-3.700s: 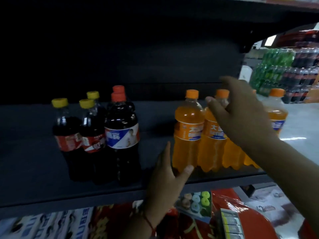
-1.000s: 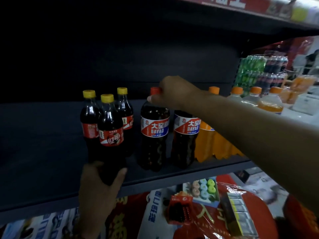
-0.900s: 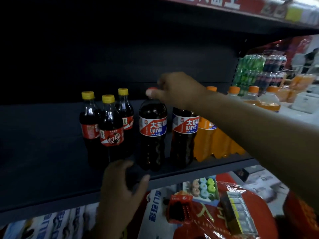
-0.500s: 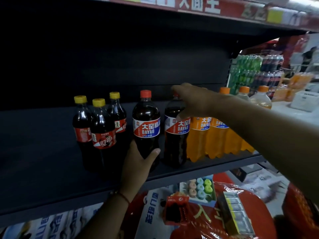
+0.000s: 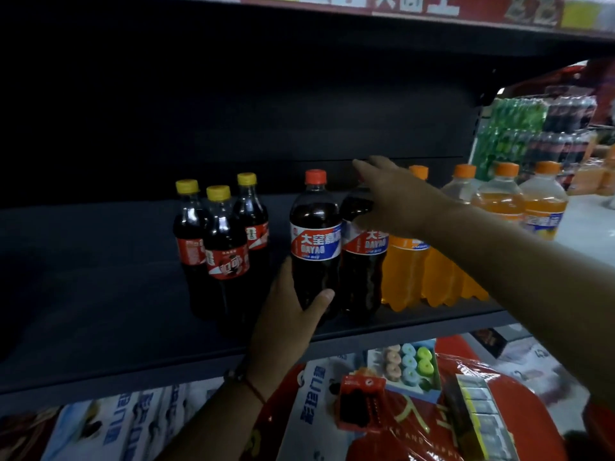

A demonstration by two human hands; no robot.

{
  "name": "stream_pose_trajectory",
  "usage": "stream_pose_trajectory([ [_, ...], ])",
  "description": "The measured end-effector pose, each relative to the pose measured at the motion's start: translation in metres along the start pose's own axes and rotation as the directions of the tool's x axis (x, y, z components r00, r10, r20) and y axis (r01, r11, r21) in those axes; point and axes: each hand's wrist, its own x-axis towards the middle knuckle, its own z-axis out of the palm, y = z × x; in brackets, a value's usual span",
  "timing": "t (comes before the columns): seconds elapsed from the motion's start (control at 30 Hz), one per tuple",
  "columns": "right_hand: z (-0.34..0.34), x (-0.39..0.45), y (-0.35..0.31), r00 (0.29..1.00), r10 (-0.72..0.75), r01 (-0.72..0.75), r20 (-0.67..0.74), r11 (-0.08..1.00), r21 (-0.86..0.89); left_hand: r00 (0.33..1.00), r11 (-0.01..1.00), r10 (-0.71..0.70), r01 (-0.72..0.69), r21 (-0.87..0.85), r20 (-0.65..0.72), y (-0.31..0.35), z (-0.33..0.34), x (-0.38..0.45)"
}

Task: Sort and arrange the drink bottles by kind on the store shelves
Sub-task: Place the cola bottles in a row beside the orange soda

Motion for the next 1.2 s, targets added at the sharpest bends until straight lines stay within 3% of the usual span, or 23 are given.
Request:
stream_pose_trajectory([
  [0.07,0.003,-0.012,-0.029,0.977,-0.058,0.069,-0.205,0.996,0.049,0.984,0.991,0.09,-0.073,0.114,-0.153,0.008,-0.024,-0.018],
  [0.13,0.008,-0.019,-0.068,0.933,-0.14,0.189,-0.331,0.974,0.123,0.918,0.981,0.182,-0.147,0.124,-0.351,0.004,-0.057,-0.025],
  [0.23,0.02,-0.006,-0.119,0.943,-0.196,0.288,-0.267,0.884,0.368,0.843,0.989,0.084,-0.134,-0.057,-0.532,-0.028,-0.104,-0.011],
  [0.33,0.029,0.021,-0.151,0.982,-0.183,0.107,0.05,0.751,0.651,0.92,0.967,-0.133,0.039,-0.251,-0.368,-0.053,-0.126,0.007],
  [0.4,0.037,0.034,-0.159,0.97,-0.169,-0.009,0.176,0.696,0.718,0.971,0.965,-0.158,0.113,-0.236,-0.181,-0.067,-0.129,0.019],
  [0.47,0.042,0.042,-0.158,0.983,-0.125,-0.013,0.138,0.694,0.719,0.984,0.968,-0.159,0.141,-0.207,-0.075,-0.079,-0.131,0.03],
  [0.6,0.031,0.04,-0.143,0.996,-0.049,-0.001,0.078,0.838,0.546,0.988,0.988,-0.141,0.137,-0.07,-0.061,-0.092,-0.134,0.036],
  [0.8,0.02,0.033,-0.122,0.998,0.038,-0.054,0.051,0.926,0.375,0.969,0.968,-0.233,0.24,-0.08,0.088,-0.099,-0.159,0.032],
  [0.93,0.017,0.035,-0.127,0.997,0.071,-0.077,0.034,0.965,0.251,0.96,0.963,-0.207,0.233,-0.131,0.19,-0.099,-0.171,0.022],
  [1.07,0.014,0.038,-0.137,0.99,0.102,-0.118,0.094,0.976,0.182,0.966,0.962,-0.209,0.231,-0.145,0.15,-0.098,-0.163,0.015],
  [1.13,0.009,0.044,-0.143,0.978,0.127,-0.151,0.167,0.978,0.144,0.978,0.973,-0.194,0.202,-0.111,0.078,-0.099,-0.152,0.013],
  [1.2,0.006,0.054,-0.149,0.982,0.117,-0.139,0.147,0.979,0.149,0.986,0.984,-0.165,0.165,-0.067,0.0,-0.095,-0.144,0.01],
])
